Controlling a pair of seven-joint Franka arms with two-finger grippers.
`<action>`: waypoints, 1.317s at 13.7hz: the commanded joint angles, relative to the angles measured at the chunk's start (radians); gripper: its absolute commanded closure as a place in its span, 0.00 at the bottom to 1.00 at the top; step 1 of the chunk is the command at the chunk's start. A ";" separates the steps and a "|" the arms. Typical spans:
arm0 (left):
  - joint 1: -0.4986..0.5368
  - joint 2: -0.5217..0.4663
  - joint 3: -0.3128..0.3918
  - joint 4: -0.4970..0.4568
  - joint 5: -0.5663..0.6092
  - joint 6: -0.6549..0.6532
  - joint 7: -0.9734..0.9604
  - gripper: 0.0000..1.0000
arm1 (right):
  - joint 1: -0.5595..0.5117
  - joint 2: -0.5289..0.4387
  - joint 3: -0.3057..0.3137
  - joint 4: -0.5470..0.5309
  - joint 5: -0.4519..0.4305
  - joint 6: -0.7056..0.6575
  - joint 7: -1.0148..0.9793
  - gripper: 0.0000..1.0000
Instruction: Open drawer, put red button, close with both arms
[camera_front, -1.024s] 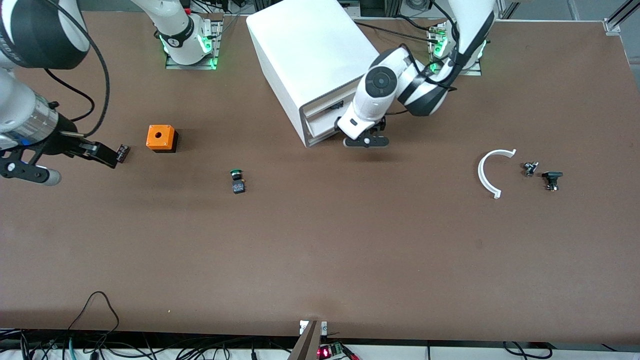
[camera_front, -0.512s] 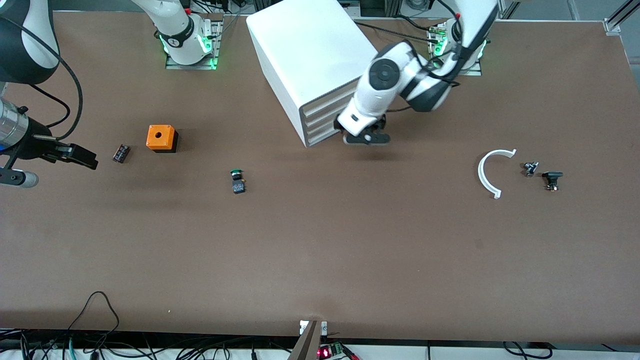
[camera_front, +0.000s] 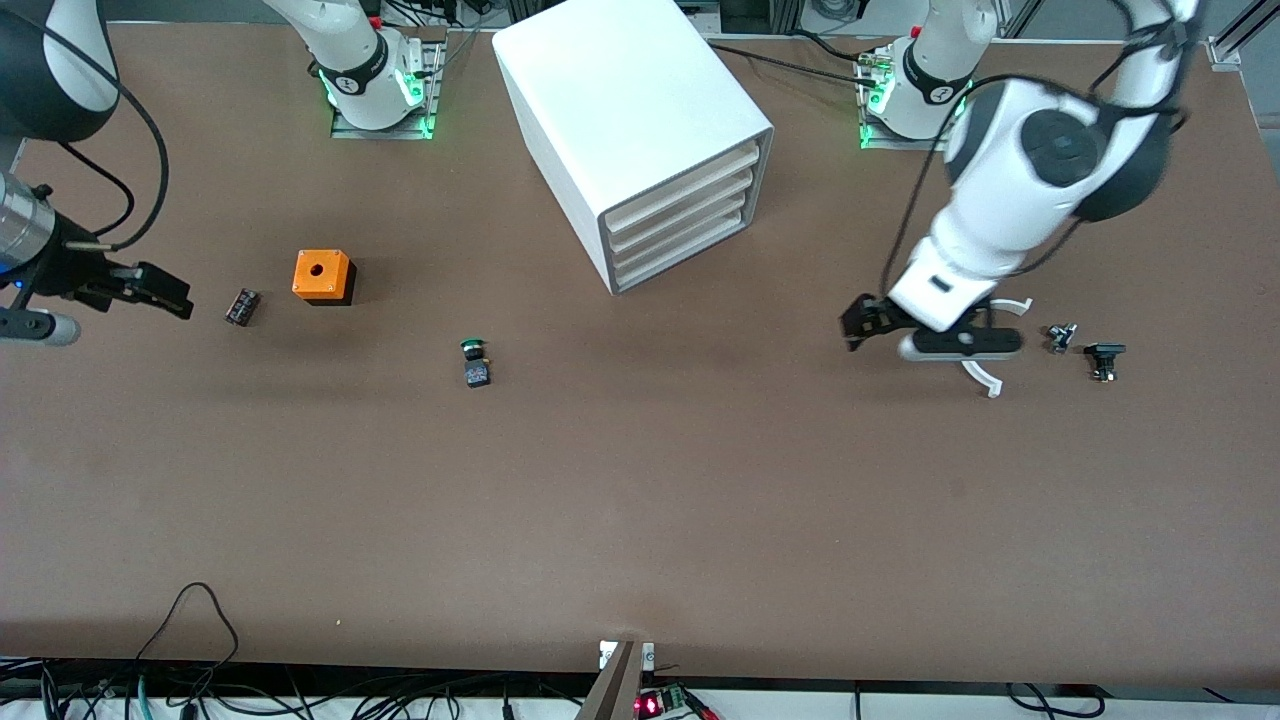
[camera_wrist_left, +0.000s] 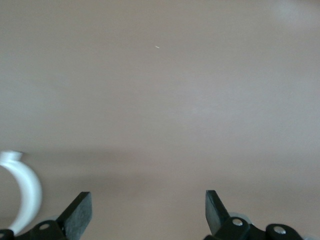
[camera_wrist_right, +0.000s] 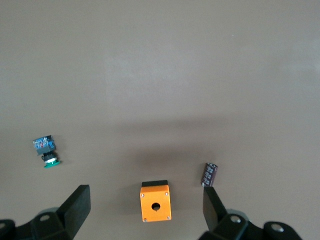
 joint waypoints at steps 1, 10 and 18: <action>-0.005 -0.052 0.080 0.146 -0.008 -0.261 0.194 0.00 | -0.005 -0.052 -0.004 -0.056 0.014 0.027 -0.047 0.00; -0.003 -0.120 0.228 0.292 0.004 -0.589 0.419 0.00 | 0.003 -0.031 0.002 -0.005 0.014 0.013 -0.058 0.00; -0.006 -0.108 0.223 0.309 0.003 -0.598 0.411 0.00 | 0.000 -0.037 -0.003 0.020 0.013 -0.011 -0.058 0.00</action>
